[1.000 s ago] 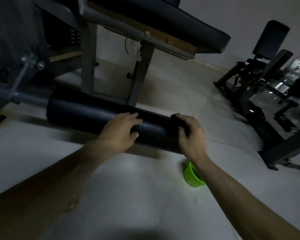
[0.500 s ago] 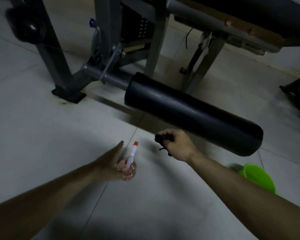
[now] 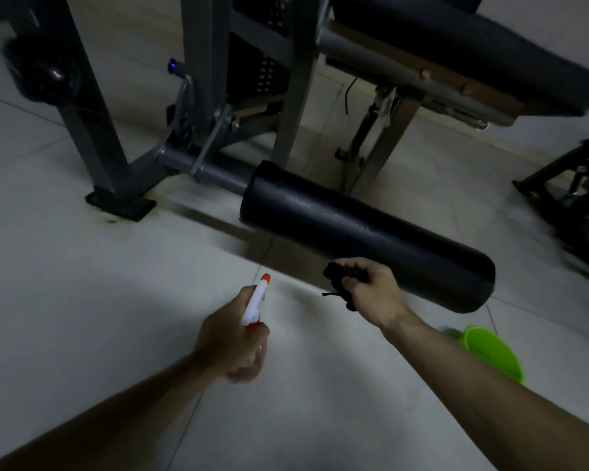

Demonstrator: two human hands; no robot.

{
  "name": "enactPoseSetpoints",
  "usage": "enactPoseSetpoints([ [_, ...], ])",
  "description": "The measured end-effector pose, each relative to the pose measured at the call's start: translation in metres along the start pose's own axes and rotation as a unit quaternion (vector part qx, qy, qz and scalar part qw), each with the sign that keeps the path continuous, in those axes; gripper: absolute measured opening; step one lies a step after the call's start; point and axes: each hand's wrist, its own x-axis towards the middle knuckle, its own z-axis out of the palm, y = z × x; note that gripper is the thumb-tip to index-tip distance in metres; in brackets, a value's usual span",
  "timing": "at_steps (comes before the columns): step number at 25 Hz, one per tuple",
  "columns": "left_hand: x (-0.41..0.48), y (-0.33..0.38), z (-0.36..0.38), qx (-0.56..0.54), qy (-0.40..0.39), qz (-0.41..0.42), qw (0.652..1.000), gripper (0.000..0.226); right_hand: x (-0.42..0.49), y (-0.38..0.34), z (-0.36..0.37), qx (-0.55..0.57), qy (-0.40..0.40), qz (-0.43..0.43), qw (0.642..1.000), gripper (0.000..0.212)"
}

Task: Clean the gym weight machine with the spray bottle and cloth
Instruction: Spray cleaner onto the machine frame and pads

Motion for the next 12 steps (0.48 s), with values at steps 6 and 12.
enactPoseSetpoints([
  [6,0.006,0.044,-0.048,0.017,0.097,0.130,0.987,0.042,-0.009,-0.008,-0.020,0.064,0.079,-0.006,0.995,0.032],
  [12,0.011,0.052,-0.041,0.060,0.117,0.161,0.978,0.017,-0.008,-0.004,-0.066,0.162,0.230,0.001,0.960,0.031],
])
